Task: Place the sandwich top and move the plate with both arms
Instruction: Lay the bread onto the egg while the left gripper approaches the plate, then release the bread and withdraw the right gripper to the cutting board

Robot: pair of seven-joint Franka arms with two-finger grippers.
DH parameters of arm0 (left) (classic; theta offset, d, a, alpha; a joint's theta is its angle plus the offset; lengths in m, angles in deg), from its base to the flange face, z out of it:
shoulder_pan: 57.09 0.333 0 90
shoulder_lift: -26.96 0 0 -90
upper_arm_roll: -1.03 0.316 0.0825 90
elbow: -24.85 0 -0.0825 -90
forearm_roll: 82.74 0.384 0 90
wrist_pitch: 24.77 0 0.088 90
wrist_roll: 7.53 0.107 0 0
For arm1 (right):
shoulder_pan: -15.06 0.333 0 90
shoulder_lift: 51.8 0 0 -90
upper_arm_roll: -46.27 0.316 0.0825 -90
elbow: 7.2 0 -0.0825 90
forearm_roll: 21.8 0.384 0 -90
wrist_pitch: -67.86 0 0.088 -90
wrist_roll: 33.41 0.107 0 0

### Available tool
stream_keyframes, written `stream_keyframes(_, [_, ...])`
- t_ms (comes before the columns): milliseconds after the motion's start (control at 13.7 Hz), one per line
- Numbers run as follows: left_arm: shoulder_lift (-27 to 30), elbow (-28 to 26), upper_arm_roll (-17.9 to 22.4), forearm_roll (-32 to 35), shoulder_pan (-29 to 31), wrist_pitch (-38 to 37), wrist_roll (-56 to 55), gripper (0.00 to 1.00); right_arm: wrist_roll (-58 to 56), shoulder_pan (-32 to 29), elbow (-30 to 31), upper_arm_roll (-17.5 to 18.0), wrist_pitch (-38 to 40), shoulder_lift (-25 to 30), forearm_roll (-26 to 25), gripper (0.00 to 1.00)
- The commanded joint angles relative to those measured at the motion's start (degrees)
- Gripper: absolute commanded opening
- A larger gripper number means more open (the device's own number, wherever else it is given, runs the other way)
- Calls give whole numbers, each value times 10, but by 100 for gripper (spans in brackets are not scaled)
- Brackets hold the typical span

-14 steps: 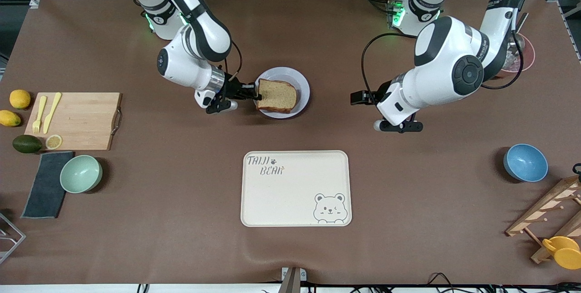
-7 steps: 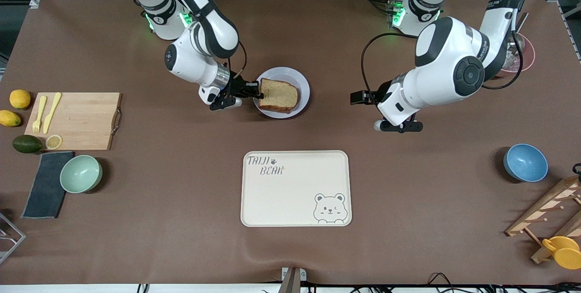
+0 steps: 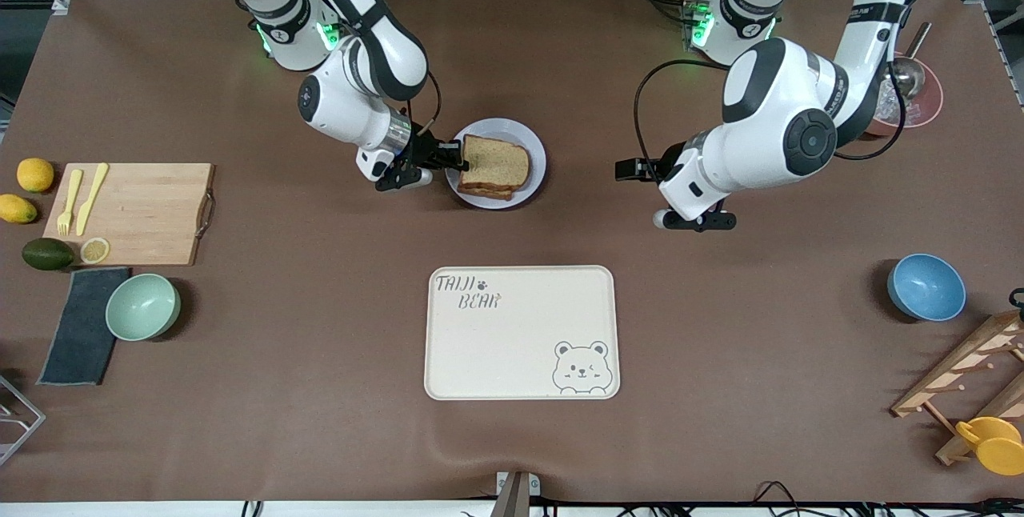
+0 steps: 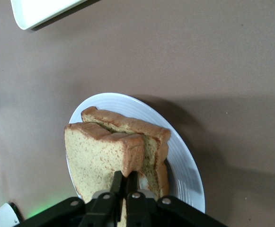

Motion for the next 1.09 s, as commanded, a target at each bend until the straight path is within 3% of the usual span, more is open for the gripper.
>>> stream_keyframes(0, [15,-41,-4,-36,6,31,35,100,2,8,9,-4,-6,6,16,43])
stream_keyframes(146, [20,-67,-5,-72,6,44,55,100,3,8,9,-4,-4,6,17,55])
stream_keyframes(292, [19,-78,-15,-73,0,54,55,100,3,4,8,-5,-1,7,17,56])
stream_keyframes(438, [16,-100,-29,-73,0,88,55,100,3,-2,7,-7,0,10,18,66])
stream_keyframes(802, [-21,-125,-51,-73,-12,143,57,100,0,-48,-3,-10,5,18,11,66])
stream_keyframes(1021, [-43,-142,-52,-73,-34,181,59,100,-1,-94,-11,-11,22,18,-34,66])
